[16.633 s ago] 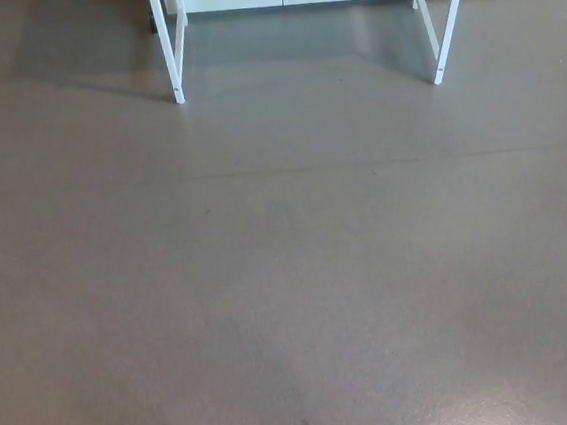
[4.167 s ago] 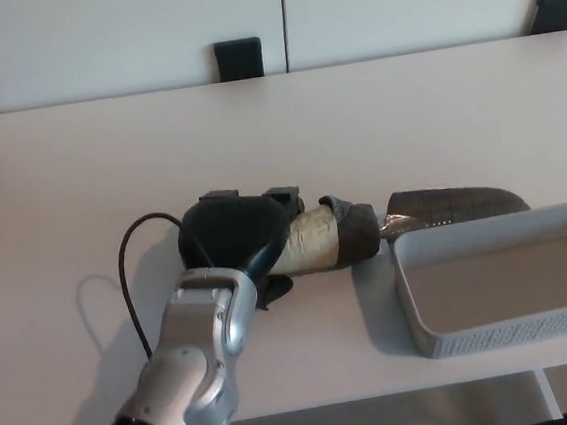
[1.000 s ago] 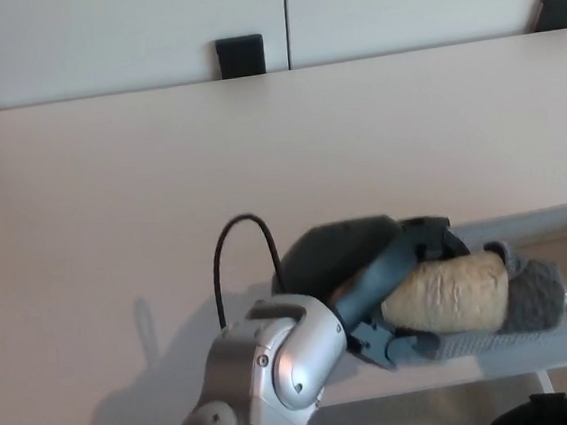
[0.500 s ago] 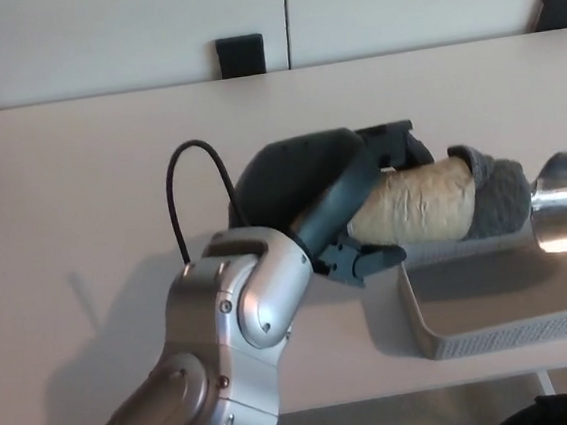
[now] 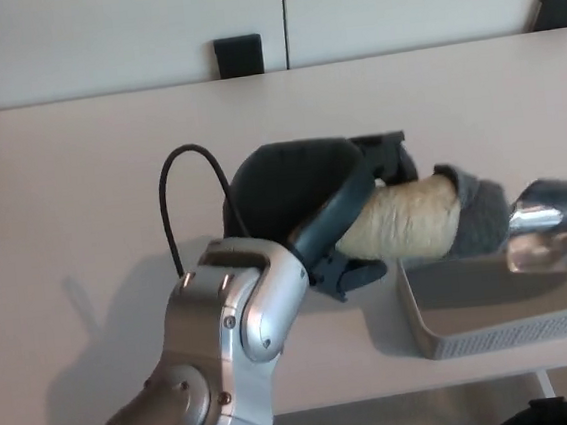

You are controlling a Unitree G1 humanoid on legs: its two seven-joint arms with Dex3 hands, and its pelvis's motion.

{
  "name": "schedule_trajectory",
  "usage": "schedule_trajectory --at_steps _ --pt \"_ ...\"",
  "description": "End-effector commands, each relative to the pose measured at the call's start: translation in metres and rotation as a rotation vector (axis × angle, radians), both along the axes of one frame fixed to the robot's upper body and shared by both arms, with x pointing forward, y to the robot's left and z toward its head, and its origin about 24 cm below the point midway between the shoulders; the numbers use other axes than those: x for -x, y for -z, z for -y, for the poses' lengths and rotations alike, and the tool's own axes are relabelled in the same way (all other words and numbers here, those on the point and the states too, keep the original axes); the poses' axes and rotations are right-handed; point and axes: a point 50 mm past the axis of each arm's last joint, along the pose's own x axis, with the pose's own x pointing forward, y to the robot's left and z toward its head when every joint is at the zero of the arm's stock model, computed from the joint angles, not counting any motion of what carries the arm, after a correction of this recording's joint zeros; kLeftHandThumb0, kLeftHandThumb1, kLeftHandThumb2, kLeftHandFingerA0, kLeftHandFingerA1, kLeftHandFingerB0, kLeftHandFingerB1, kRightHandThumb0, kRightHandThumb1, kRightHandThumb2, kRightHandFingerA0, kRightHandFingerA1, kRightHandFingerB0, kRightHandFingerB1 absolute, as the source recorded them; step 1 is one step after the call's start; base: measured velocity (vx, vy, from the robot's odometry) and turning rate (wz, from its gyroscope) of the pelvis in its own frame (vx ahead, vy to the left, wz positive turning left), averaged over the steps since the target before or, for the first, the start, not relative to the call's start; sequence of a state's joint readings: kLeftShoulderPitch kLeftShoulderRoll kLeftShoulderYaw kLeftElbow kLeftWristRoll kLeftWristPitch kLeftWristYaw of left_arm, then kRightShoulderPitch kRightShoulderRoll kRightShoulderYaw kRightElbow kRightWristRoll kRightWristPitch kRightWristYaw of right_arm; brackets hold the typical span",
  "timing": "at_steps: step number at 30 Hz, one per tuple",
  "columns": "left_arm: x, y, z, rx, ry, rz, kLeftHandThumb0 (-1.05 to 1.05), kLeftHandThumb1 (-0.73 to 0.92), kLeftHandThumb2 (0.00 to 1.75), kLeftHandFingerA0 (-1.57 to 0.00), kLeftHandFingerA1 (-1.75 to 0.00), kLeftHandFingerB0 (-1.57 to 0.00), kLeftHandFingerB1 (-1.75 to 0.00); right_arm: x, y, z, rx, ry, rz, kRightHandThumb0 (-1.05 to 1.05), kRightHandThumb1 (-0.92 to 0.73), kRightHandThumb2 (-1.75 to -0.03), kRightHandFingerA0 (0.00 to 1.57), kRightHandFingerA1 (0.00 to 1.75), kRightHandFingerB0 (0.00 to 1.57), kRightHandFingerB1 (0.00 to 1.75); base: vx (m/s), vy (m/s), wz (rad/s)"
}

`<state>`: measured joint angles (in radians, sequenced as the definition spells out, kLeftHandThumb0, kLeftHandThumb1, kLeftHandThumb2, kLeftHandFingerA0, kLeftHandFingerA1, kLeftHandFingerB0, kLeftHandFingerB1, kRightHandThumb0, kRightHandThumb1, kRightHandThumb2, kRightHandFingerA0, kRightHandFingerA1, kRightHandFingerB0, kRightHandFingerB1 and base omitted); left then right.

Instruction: The robot walks towards a desk on which a shovel is kept on the left hand side and a container is kept on the right hand side. The robot picks up the shovel using its left hand and places it in the container.

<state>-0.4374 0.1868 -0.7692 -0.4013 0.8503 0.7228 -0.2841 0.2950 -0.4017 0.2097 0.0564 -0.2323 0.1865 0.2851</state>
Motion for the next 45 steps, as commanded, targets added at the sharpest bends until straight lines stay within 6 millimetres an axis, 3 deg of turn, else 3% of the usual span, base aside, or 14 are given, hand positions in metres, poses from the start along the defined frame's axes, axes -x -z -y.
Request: schedule_trajectory --at_steps 1,4,6,10,15,17,27,30,31,33,35,36,37,45 --pt "0.002 0.005 0.003 -0.194 0.046 0.228 -0.28 0.84 0.71 -0.80 -1.63 -0.65 -1.00 -0.002 -0.003 0.004 0.017 -0.011 -0.006 -0.42 -0.41 -0.79 0.73 0.67 0.52 0.56 0.00 0.000 0.00" --pt "0.000 0.011 0.003 -0.280 0.049 0.254 -0.30 0.83 0.70 -0.80 -1.63 -0.68 -1.24 -0.002 -0.003 0.004 0.014 -0.017 -0.001 -0.43 -0.41 -0.79 0.75 0.67 0.53 0.57 0.00 0.000 0.00" --pt "0.001 0.012 0.003 -0.317 0.054 0.268 -0.30 0.83 0.70 -0.81 -1.58 -0.68 -1.02 -0.002 -0.003 0.004 0.013 -0.016 -0.001 -0.43 -0.42 -0.79 0.75 0.67 0.54 0.57 0.00 0.000 0.00" --pt "0.003 0.015 0.006 -0.312 0.065 0.269 -0.29 0.88 0.67 -0.80 -1.73 -0.64 -1.36 -0.002 -0.003 0.004 0.019 -0.020 -0.006 -0.44 -0.42 -0.79 0.75 0.67 0.54 0.57 0.00 0.000 0.00" --pt "0.005 0.016 0.012 -0.312 0.065 0.285 -0.33 0.84 0.65 -0.82 -1.67 -0.64 -1.21 -0.004 -0.004 0.004 0.016 -0.025 -0.004 -0.43 -0.41 -0.79 0.75 0.67 0.54 0.57 0.00 0.000 0.00" --pt "0.006 0.016 0.016 -0.341 0.087 0.247 -0.33 0.73 0.65 -0.79 -1.64 -0.69 -0.87 -0.003 -0.004 0.004 0.008 -0.028 -0.004 -0.43 -0.41 -0.79 0.75 0.67 0.53 0.57 0.00 0.000 0.00" --pt "0.017 0.018 0.046 -0.246 0.120 0.233 -0.37 0.84 0.71 -0.88 -1.54 -0.75 -0.80 -0.005 -0.007 0.002 0.025 -0.042 0.005 -0.44 -0.41 -0.79 0.75 0.67 0.54 0.56 0.00 0.000 0.00" --pt "0.024 0.023 0.058 -0.237 0.135 0.226 -0.37 0.83 0.70 -0.83 -1.61 -0.71 -1.08 -0.004 -0.008 0.001 0.035 -0.063 0.004 -0.43 -0.42 -0.79 0.74 0.67 0.53 0.56 0.00 0.000 0.00" --pt "0.025 0.024 0.062 -0.240 0.139 0.200 -0.37 0.88 0.66 -0.83 -1.54 -0.71 -1.05 -0.004 -0.008 0.001 0.038 -0.063 0.001 -0.43 -0.42 -0.79 0.74 0.67 0.53 0.56 0.00 0.000 0.00" --pt "0.028 0.028 0.068 -0.289 0.160 0.191 -0.39 0.76 0.66 -0.79 -1.46 -0.56 -0.49 -0.005 -0.008 0.001 0.034 -0.067 0.000 -0.43 -0.41 -0.79 0.73 0.67 0.53 0.56 0.00 0.000 0.00" --pt "0.029 0.029 0.073 -0.317 0.156 0.039 -0.61 0.74 0.62 -0.75 -0.98 -0.21 -0.29 -0.008 -0.010 0.002 0.033 -0.070 0.006 -0.43 -0.41 -0.79 0.74 0.67 0.52 0.56 0.00 0.000 0.00" --pt "0.030 0.031 0.075 -0.332 0.157 -0.001 -0.74 0.70 0.62 -0.30 -0.52 -0.08 -0.21 -0.008 -0.010 0.002 0.035 -0.067 0.001 -0.43 -0.42 -0.79 0.74 0.67 0.52 0.56 0.00 0.000 0.00" --pt "0.031 0.032 0.076 -0.354 0.150 -0.068 -0.95 0.61 0.96 0.00 -0.14 0.00 0.00 -0.008 -0.010 0.002 0.031 -0.060 -0.001 -0.43 -0.41 -0.79 0.74 0.67 0.53 0.56 0.00 0.000 0.00" --pt "0.029 0.031 0.071 -0.382 0.139 -0.098 -1.03 0.71 1.08 0.00 -0.04 0.00 0.00 -0.010 -0.012 0.003 0.040 -0.085 0.003 -0.44 -0.42 -0.79 0.73 0.66 0.54 0.56 0.00 0.000 0.00"
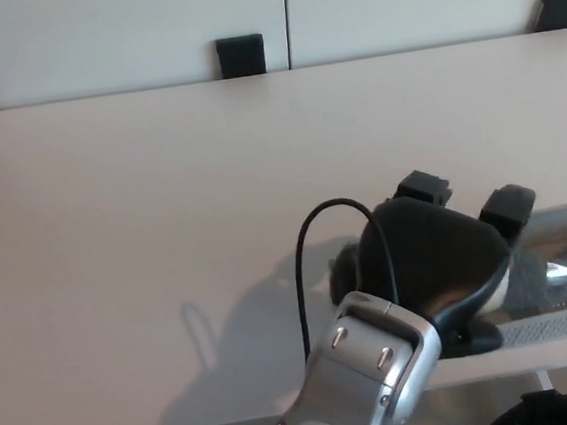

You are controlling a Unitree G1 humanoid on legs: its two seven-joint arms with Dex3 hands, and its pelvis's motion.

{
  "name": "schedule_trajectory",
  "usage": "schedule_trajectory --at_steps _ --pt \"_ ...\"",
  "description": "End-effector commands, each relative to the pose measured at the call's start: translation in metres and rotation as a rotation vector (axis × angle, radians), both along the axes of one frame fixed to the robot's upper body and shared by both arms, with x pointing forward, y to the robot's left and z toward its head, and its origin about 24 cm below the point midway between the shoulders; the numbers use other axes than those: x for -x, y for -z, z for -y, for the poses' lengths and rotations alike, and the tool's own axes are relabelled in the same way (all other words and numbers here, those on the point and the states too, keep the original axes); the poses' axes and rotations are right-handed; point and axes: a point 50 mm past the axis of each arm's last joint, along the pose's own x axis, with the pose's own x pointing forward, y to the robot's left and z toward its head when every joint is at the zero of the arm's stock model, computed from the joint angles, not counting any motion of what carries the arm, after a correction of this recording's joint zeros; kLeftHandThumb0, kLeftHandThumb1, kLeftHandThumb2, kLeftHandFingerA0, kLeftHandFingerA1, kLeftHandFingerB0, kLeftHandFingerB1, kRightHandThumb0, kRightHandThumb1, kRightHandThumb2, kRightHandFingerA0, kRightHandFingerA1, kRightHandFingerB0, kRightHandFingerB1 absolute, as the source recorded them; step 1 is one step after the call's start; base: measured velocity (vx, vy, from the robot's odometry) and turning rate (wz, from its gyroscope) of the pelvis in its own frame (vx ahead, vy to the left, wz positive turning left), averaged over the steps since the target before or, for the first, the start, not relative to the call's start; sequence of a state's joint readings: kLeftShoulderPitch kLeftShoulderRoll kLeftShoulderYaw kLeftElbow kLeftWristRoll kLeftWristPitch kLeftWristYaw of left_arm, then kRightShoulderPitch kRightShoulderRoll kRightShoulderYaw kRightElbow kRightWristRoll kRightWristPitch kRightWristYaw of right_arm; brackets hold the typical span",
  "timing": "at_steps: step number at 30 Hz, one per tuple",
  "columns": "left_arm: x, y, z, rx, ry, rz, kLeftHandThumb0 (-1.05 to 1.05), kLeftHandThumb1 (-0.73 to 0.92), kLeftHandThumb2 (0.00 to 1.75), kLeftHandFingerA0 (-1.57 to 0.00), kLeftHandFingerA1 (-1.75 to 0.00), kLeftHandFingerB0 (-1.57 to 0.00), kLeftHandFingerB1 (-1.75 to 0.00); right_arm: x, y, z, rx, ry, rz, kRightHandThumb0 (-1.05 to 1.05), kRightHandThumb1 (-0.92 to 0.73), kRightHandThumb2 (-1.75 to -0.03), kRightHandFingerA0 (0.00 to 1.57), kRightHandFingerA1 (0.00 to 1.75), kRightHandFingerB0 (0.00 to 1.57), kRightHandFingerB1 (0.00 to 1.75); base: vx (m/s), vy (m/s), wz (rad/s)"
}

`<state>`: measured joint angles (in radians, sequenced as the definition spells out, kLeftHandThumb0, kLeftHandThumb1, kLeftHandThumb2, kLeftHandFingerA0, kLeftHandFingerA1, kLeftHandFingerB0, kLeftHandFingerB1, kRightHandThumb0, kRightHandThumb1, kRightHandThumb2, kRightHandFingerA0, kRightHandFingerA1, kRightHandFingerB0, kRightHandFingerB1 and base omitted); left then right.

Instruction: The robot walks towards a desk on which a shovel is kept on the left hand side and a container is kept on the right hand side. The robot picks up the shovel using its left hand and places it in the container.

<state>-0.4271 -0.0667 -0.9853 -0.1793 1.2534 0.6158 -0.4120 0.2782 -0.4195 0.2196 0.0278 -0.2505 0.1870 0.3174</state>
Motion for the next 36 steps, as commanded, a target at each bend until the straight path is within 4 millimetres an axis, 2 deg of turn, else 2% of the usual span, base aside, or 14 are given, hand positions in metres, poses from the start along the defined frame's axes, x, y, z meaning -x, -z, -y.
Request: schedule_trajectory --at_steps 1,6,13,14,18,21,25,28,29,30,32,33,34,36 --pt "-0.002 0.006 -0.006 -0.140 -0.066 -0.156 -1.04 0.74 1.11 0.00 -0.03 0.00 0.00 -0.004 -0.004 0.006 0.027 -0.027 -0.011 -0.44 -0.42 -0.79 0.74 0.67 0.54 0.56 0.00 0.000 0.00" --pt "-0.002 -0.001 -0.009 -0.103 -0.050 -0.150 -1.05 0.73 1.12 0.00 -0.04 0.00 0.00 -0.004 -0.004 0.005 0.038 -0.037 -0.018 -0.44 -0.42 -0.80 0.74 0.67 0.52 0.56 0.00 0.000 0.00" --pt "0.005 -0.058 -0.027 0.025 0.035 0.073 -1.05 0.79 1.18 0.00 -0.01 0.00 -0.01 -0.008 -0.007 0.005 0.032 -0.044 -0.004 -0.43 -0.41 -0.79 0.72 0.66 0.52 0.56 0.00 0.000 0.00" --pt "0.006 -0.071 -0.031 0.035 0.056 0.120 -1.01 0.76 1.12 0.00 0.00 0.00 -0.01 -0.011 -0.008 0.005 0.035 -0.038 0.001 -0.43 -0.41 -0.79 0.73 0.66 0.52 0.56 0.00 0.000 0.00" --pt "0.018 -0.107 -0.043 -0.058 0.210 0.451 -1.00 0.79 1.19 0.00 -0.04 0.00 -0.05 -0.012 -0.010 0.012 0.042 -0.028 0.024 -0.44 -0.42 -0.80 0.73 0.66 0.53 0.56 0.00 0.000 0.00" --pt "0.026 -0.117 -0.053 -0.122 0.255 0.527 -1.01 0.80 1.19 0.00 -0.03 0.00 -0.05 -0.011 -0.011 0.014 0.055 -0.024 0.016 -0.46 -0.43 -0.81 0.75 0.66 0.52 0.56 0.00 0.000 0.00" --pt "0.034 -0.127 -0.068 -0.140 0.257 0.558 -1.00 0.78 1.17 0.00 -0.03 0.00 -0.04 -0.010 -0.009 0.014 0.053 -0.010 0.006 -0.46 -0.43 -0.80 0.75 0.67 0.52 0.56 0.00 0.000 0.00" --pt "0.046 -0.136 -0.087 -0.118 0.248 0.559 -0.94 0.70 0.98 0.00 0.00 0.00 -0.04 -0.008 -0.006 0.013 0.054 -0.025 -0.004 -0.46 -0.43 -0.81 0.73 0.66 0.51 0.55 0.00 0.000 0.00" --pt "0.050 -0.137 -0.091 -0.080 0.257 0.551 -0.94 0.70 0.98 0.00 0.00 0.00 -0.04 -0.007 -0.005 0.013 0.056 -0.032 -0.012 -0.46 -0.43 -0.81 0.73 0.66 0.51 0.55 0.00 0.000 0.00" --pt "0.059 -0.139 -0.099 0.000 0.276 0.510 -0.92 0.71 1.11 0.00 -0.08 0.00 -0.12 -0.005 -0.003 0.012 0.058 -0.034 -0.017 -0.46 -0.42 -0.80 0.74 0.67 0.53 0.56 0.00 0.000 0.00" --pt "0.064 -0.140 -0.106 0.096 0.306 0.443 -0.86 0.67 1.10 0.00 -0.14 0.00 -0.18 -0.002 -0.001 0.011 0.062 -0.038 -0.031 -0.48 -0.44 -0.81 0.74 0.67 0.55 0.57 0.00 0.000 0.00" --pt "0.064 -0.141 -0.114 0.215 0.351 0.357 -0.91 0.85 0.65 0.00 -0.14 -0.03 -0.25 0.001 0.003 0.013 0.050 -0.022 -0.030 -0.48 -0.42 -0.79 0.76 0.67 0.54 0.56 0.00 0.000 0.00" --pt "0.065 -0.141 -0.123 0.336 0.400 0.282 -0.86 0.63 1.05 0.00 -0.14 -0.15 -0.27 0.002 0.005 0.013 0.047 -0.025 -0.035 -0.45 -0.42 -0.80 0.75 0.67 0.52 0.56 0.00 0.000 0.00" --pt "0.065 -0.143 -0.140 0.375 0.430 0.188 -0.85 0.62 1.06 0.00 -0.13 -0.01 -0.21 0.003 0.006 0.012 0.044 -0.025 -0.043 -0.44 -0.41 -0.79 0.73 0.67 0.52 0.56 0.00 0.000 0.00"
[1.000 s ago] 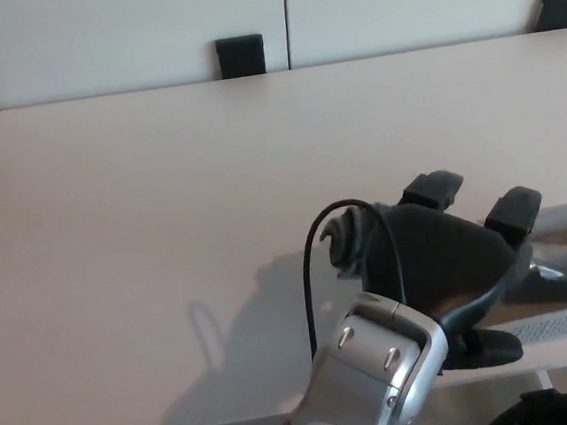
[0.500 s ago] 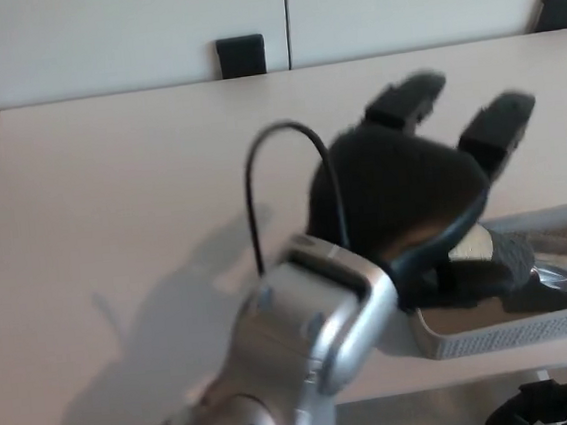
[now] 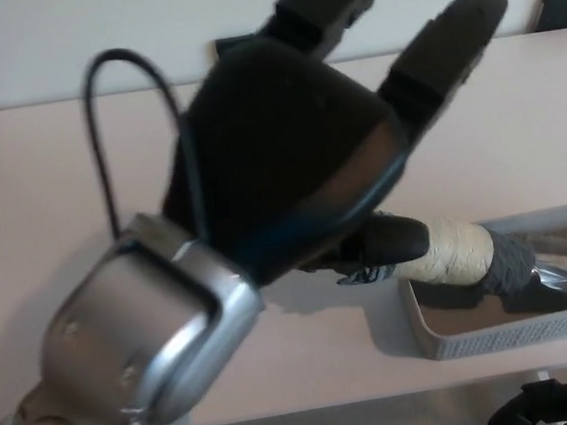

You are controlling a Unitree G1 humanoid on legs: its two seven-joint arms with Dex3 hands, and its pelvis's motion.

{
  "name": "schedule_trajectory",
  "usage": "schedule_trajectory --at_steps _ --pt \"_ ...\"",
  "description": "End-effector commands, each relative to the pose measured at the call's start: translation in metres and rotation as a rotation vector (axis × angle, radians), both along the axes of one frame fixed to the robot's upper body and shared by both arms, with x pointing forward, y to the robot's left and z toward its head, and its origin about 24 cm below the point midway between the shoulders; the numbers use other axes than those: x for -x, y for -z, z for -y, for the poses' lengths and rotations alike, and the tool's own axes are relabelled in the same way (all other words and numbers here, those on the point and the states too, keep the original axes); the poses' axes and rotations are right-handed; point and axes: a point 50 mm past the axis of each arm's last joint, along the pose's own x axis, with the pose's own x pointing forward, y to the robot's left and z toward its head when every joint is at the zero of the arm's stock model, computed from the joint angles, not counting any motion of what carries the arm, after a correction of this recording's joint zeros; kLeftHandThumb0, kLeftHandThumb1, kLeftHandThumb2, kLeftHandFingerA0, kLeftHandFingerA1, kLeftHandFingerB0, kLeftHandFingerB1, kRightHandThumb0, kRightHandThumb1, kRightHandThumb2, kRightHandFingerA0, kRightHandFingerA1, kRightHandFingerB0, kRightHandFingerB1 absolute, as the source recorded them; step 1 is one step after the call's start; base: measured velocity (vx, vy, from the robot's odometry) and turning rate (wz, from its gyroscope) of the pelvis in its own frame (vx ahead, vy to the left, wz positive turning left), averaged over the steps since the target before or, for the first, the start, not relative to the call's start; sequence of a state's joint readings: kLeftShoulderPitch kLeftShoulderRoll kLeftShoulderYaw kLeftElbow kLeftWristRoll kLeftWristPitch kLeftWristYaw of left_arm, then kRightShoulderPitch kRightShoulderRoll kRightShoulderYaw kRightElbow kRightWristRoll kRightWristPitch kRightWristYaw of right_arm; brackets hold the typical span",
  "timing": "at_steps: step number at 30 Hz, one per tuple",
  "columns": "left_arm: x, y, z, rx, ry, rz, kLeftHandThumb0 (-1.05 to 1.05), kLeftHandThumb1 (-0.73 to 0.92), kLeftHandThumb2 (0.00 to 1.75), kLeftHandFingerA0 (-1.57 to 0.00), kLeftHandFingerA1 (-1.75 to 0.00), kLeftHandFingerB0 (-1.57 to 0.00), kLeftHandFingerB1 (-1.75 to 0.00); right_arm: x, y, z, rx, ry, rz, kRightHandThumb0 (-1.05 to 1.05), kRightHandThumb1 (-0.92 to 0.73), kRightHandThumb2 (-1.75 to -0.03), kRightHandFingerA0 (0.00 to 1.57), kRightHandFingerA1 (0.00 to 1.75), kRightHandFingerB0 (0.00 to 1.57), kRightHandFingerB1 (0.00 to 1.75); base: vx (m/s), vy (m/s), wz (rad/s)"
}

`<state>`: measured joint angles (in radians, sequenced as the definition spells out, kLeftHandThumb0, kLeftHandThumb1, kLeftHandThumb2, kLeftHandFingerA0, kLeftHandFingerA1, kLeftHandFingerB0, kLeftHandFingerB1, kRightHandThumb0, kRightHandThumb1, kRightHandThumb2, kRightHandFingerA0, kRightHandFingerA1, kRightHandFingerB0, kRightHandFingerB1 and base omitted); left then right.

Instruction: The robot walks towards a desk on which a shovel is kept on the left hand side and a container is kept on the right hand side. The robot picks up the shovel using its left hand and places it in the container.

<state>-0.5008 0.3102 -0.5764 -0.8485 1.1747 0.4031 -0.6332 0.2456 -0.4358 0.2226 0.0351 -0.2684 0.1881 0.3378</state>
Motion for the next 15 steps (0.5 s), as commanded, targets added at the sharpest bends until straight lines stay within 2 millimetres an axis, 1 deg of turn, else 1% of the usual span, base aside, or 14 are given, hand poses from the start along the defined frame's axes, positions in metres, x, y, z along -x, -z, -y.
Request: schedule_trajectory --at_steps 1,2,4,5,6,7,8,9,10,11,12,13,14,15 --pt "0.040 -0.020 -0.062 0.211 0.436 -0.270 -0.87 0.63 1.06 0.00 -0.12 -0.01 -0.20 0.012 0.009 0.010 0.026 0.004 -0.057 -0.44 -0.41 -0.80 0.72 0.66 0.51 0.56 0.00 0.000 0.00" --pt "0.040 -0.020 -0.062 0.211 0.438 -0.274 -0.87 0.63 1.06 0.00 -0.12 -0.01 -0.20 0.014 0.010 0.010 0.026 0.005 -0.061 -0.44 -0.41 -0.80 0.72 0.66 0.51 0.56 0.00 0.000 0.00" --pt "0.047 -0.018 -0.084 0.274 0.481 -0.380 -0.96 0.64 0.96 -0.01 -0.14 0.00 -0.20 0.017 0.012 0.012 0.029 0.005 -0.076 -0.45 -0.42 -0.80 0.73 0.66 0.51 0.55 0.00 0.000 0.00" --pt "0.050 -0.019 -0.092 0.274 0.493 -0.456 -0.99 0.64 0.83 0.00 -0.15 -0.03 -0.22 0.018 0.013 0.012 0.039 0.003 -0.084 -0.45 -0.42 -0.80 0.73 0.66 0.52 0.55 0.00 0.000 0.00" --pt "0.057 -0.014 -0.098 0.321 0.593 -0.603 -0.92 0.68 1.12 -0.05 -0.09 -0.06 -0.19 0.018 0.014 0.013 0.049 -0.004 -0.078 -0.45 -0.43 -0.80 0.73 0.66 0.52 0.56 0.00 0.000 0.00" --pt "0.062 -0.007 -0.099 0.368 0.689 -0.693 -0.95 0.65 1.12 -0.06 -0.12 -0.13 -0.20 0.019 0.014 0.013 0.050 -0.008 -0.080 -0.46 -0.43 -0.81 0.73 0.66 0.52 0.56 0.00 0.000 0.00" --pt "0.067 0.002 -0.099 0.410 0.762 -0.801 -1.05 0.68 0.79 -0.06 -0.24 -0.10 -0.24 0.020 0.015 0.012 0.056 -0.010 -0.084 -0.47 -0.43 -0.81 0.74 0.66 0.52 0.55 0.00 0.000 0.00" --pt "0.076 0.015 -0.102 0.501 0.909 -0.932 -0.93 0.65 1.05 -0.07 -0.21 -0.08 -0.22 0.020 0.015 0.013 0.062 -0.010 -0.086 -0.46 -0.43 -0.81 0.73 0.66 0.52 0.55 0.00 0.000 0.00" --pt "0.079 0.018 -0.102 0.523 0.945 -0.955 -0.93 0.65 1.05 -0.07 -0.21 -0.08 -0.22 0.021 0.015 0.014 0.062 -0.009 -0.089 -0.46 -0.43 -0.81 0.73 0.66 0.52 0.55 0.00 0.000 0.00" --pt "0.081 0.019 -0.107 0.428 0.915 -1.015 -0.99 0.68 1.16 -0.10 -0.16 -0.10 -0.26 0.024 0.016 0.014 0.050 -0.009 -0.084 -0.45 -0.42 -0.80 0.73 0.66 0.53 0.56 0.00 0.000 0.00" --pt "0.084 0.025 -0.115 0.374 0.955 -1.159 -1.04 0.67 1.20 -0.05 -0.15 -0.04 -0.28 0.022 0.017 0.014 0.044 -0.001 -0.083 -0.45 -0.42 -0.80 0.72 0.66 0.52 0.56 0.00 0.000 0.00" --pt "0.087 0.030 -0.123 0.341 0.979 -1.245 -1.05 0.67 1.21 -0.05 -0.34 -0.03 -0.40 0.022 0.018 0.014 0.046 0.003 -0.091 -0.44 -0.42 -0.80 0.70 0.65 0.52 0.55 0.00 0.000 0.00" --pt "0.090 0.035 -0.132 0.295 1.010 -1.370 -0.40 0.21 0.97 0.00 -0.51 0.00 -0.48 0.022 0.020 0.015 0.045 0.009 -0.097 -0.44 -0.42 -0.80 0.70 0.65 0.52 0.55 0.00 0.000 0.00" --pt "0.094 0.038 -0.139 0.302 1.027 -1.402 -1.05 0.84 0.70 -0.11 -0.35 -0.20 -0.36 0.022 0.021 0.015 0.050 0.005 -0.100 -0.44 -0.43 -0.81 0.71 0.65 0.51 0.55 0.00 0.000 0.00"
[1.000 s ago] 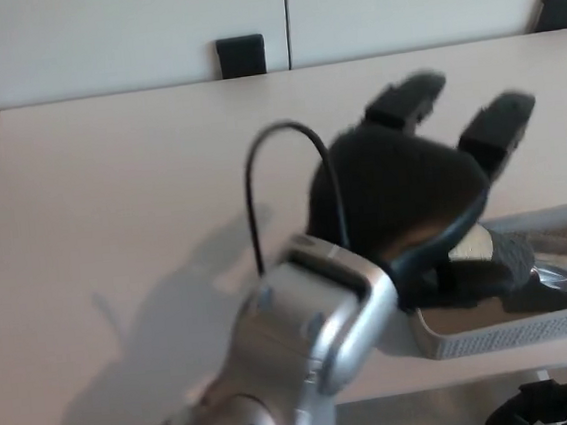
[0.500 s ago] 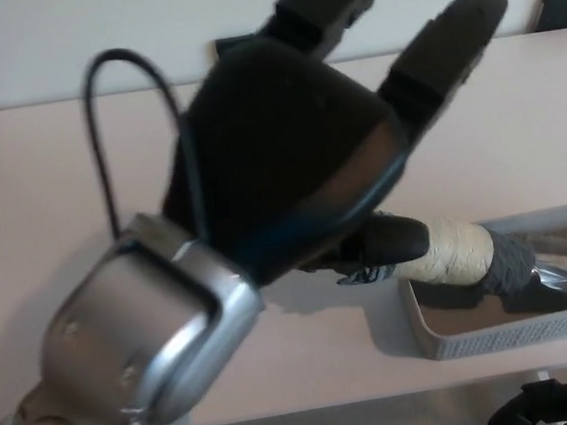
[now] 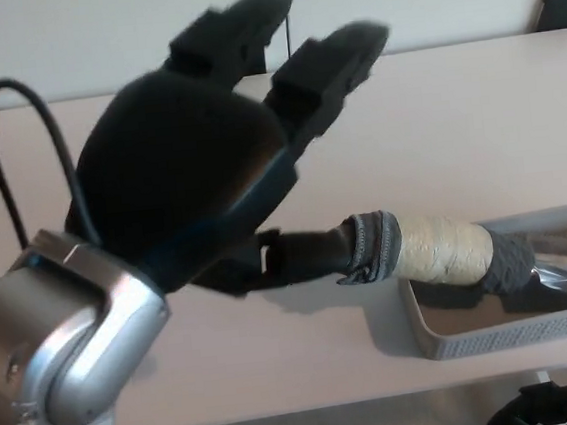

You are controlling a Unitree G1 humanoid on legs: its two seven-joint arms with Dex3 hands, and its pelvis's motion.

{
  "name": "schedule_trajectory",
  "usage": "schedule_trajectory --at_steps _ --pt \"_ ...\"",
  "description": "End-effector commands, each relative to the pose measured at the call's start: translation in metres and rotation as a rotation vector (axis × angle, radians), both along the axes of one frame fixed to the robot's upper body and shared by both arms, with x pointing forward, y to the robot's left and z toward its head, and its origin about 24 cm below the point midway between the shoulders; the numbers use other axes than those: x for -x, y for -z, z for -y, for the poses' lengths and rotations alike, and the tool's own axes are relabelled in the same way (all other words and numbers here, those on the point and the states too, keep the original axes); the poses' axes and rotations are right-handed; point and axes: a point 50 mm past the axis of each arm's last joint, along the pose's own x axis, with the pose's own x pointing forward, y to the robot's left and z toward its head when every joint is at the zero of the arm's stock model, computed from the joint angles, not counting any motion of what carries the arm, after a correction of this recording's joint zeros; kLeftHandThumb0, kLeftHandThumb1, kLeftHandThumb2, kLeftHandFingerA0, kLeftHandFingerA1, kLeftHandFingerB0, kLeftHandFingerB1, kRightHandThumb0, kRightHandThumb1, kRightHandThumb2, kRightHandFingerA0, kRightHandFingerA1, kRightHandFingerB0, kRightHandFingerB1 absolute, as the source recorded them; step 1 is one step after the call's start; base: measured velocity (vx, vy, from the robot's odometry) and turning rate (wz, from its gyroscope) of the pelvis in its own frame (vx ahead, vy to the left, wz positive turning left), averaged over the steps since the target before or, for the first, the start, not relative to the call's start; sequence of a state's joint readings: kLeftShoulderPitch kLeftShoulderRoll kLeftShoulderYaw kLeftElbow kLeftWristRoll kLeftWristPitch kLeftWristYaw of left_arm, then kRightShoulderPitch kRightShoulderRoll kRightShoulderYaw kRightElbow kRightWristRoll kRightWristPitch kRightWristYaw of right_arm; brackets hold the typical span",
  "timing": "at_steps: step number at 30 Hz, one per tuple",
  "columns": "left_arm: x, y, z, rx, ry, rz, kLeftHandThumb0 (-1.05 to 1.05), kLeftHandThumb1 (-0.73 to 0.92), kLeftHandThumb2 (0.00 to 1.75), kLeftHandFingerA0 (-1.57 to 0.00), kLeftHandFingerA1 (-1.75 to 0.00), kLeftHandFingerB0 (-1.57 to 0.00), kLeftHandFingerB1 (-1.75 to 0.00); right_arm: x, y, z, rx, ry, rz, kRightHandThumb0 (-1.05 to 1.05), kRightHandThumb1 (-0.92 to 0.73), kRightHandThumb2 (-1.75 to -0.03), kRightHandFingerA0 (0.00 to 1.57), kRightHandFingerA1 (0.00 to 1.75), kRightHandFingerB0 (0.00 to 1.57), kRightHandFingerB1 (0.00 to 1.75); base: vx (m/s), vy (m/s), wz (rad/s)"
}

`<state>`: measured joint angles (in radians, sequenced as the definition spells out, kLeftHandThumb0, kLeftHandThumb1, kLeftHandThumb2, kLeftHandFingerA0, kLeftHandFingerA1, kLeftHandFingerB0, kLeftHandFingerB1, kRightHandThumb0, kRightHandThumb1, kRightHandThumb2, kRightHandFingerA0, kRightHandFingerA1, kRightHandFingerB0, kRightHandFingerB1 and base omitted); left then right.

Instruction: The robot walks towards a desk on which a shovel is kept on the left hand side and a container is kept on the right hand side. The robot picks up the shovel using its left hand and places it in the container.

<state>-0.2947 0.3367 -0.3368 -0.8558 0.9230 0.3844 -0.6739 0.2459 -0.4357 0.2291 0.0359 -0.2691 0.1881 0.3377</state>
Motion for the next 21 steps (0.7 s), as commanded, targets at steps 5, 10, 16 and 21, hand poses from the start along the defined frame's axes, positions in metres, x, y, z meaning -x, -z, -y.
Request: schedule_trajectory --at_steps 5,10,16,21 --pt "0.119 0.029 -0.117 0.493 0.980 -1.213 -1.05 0.69 1.21 -0.10 -0.40 -0.17 -0.42 0.022 0.024 0.020 0.055 0.030 -0.111 -0.44 -0.42 -0.80 0.70 0.65 0.51 0.55 0.00 0.000 0.00" --pt "0.125 0.048 -0.115 0.611 1.059 -1.249 -0.37 0.31 1.05 -0.01 -0.51 0.00 -0.48 0.026 0.025 0.020 0.050 0.050 -0.133 -0.43 -0.42 -0.80 0.70 0.65 0.51 0.55 0.00 0.000 0.00" --pt "0.129 0.084 -0.118 0.879 1.055 -1.423 -0.38 0.36 1.04 -0.01 -0.51 0.00 -0.46 0.033 0.029 0.021 0.039 0.058 -0.146 -0.43 -0.42 -0.79 0.67 0.64 0.51 0.55 0.00 0.000 0.00" --pt "0.129 0.111 -0.111 0.695 0.937 -1.617 -0.99 0.92 0.70 -0.07 -0.28 -0.12 -0.25 0.036 0.032 0.022 0.039 0.065 -0.151 -0.42 -0.42 -0.79 0.68 0.64 0.51 0.55 0.00 0.000 0.00"
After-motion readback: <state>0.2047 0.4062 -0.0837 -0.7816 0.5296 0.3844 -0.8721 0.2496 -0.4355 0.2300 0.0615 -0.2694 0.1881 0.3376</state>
